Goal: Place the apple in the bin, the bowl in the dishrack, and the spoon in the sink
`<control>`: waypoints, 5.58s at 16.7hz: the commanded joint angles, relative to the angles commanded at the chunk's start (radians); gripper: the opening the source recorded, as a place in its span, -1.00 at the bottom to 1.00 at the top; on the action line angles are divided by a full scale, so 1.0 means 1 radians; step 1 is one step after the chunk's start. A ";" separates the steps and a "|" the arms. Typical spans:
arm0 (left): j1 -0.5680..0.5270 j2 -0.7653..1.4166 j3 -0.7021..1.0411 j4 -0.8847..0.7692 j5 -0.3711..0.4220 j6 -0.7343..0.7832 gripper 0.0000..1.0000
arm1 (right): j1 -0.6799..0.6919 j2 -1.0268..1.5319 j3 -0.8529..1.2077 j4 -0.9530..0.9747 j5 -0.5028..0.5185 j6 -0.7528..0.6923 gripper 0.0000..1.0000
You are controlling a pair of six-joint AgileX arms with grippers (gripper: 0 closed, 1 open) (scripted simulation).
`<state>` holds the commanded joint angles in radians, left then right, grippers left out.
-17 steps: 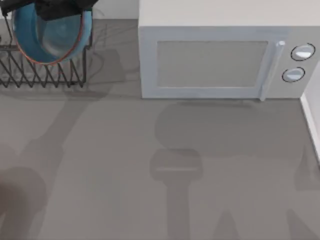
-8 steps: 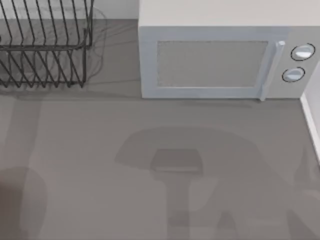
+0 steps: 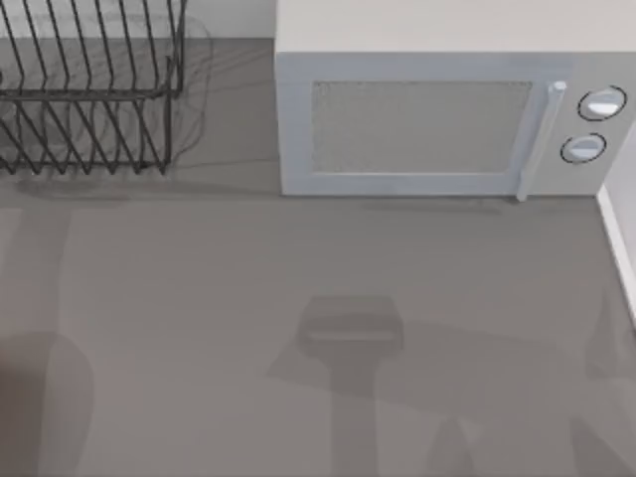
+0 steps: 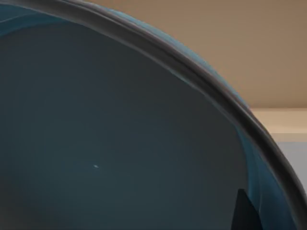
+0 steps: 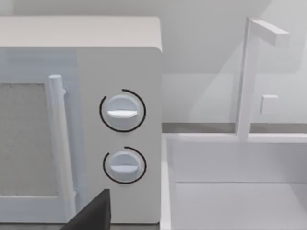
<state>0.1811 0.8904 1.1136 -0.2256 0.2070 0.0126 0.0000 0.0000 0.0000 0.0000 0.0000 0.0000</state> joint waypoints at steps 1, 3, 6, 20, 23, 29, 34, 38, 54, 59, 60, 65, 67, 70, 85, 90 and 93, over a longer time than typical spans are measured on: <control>0.000 0.000 0.000 0.000 0.000 0.000 -1.00 | 0.000 0.000 0.000 0.000 0.000 0.000 1.00; -0.004 0.005 0.004 0.000 -0.003 0.000 -1.00 | 0.000 0.000 0.000 0.000 0.000 0.000 1.00; -0.011 0.071 0.001 0.066 -0.008 0.001 -1.00 | 0.000 0.000 0.000 0.000 0.000 0.000 1.00; -0.107 0.824 -0.169 1.009 -0.095 0.001 -1.00 | 0.000 0.000 0.000 0.000 0.000 0.000 1.00; -0.114 0.865 -0.190 1.056 -0.101 0.003 -1.00 | 0.000 0.000 0.000 0.000 0.000 0.000 1.00; -0.114 0.865 -0.190 1.056 -0.101 0.003 -0.70 | 0.000 0.000 0.000 0.000 0.000 0.000 1.00; -0.114 0.865 -0.190 1.056 -0.101 0.003 0.06 | 0.000 0.000 0.000 0.000 0.000 0.000 1.00; -0.114 0.865 -0.190 1.056 -0.101 0.003 0.66 | 0.000 0.000 0.000 0.000 0.000 0.000 1.00; -0.119 0.775 -0.249 1.001 -0.105 0.011 1.00 | 0.000 0.000 0.000 0.000 0.000 0.000 1.00; -0.130 0.493 -0.420 0.846 -0.125 0.009 1.00 | 0.000 0.000 0.000 0.000 0.000 0.000 1.00; -0.133 0.413 -0.461 0.810 -0.130 0.006 1.00 | 0.000 0.000 0.000 0.000 0.000 0.000 1.00; -0.150 -0.082 -0.680 0.614 -0.155 -0.016 1.00 | 0.000 0.000 0.000 0.000 0.000 0.000 1.00; -0.158 -0.289 -0.774 0.530 -0.166 -0.022 1.00 | 0.000 0.000 0.000 0.000 0.000 0.000 1.00; -0.168 -0.561 -0.913 0.406 -0.183 -0.023 1.00 | 0.000 0.000 0.000 0.000 0.000 0.000 1.00; -0.181 -0.890 -1.114 0.226 -0.207 -0.013 1.00 | -0.018 0.034 0.032 -0.030 0.002 0.003 1.00; -0.181 -0.890 -1.114 0.226 -0.207 -0.013 1.00 | -0.127 0.299 0.227 -0.242 0.004 0.020 1.00; -0.181 -0.890 -1.114 0.226 -0.207 -0.013 1.00 | -0.213 0.564 0.384 -0.427 0.003 0.031 1.00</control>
<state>0.0000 0.0000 0.0000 0.0000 0.0000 0.0000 -0.2134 0.5641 0.3842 -0.4265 0.0031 0.0311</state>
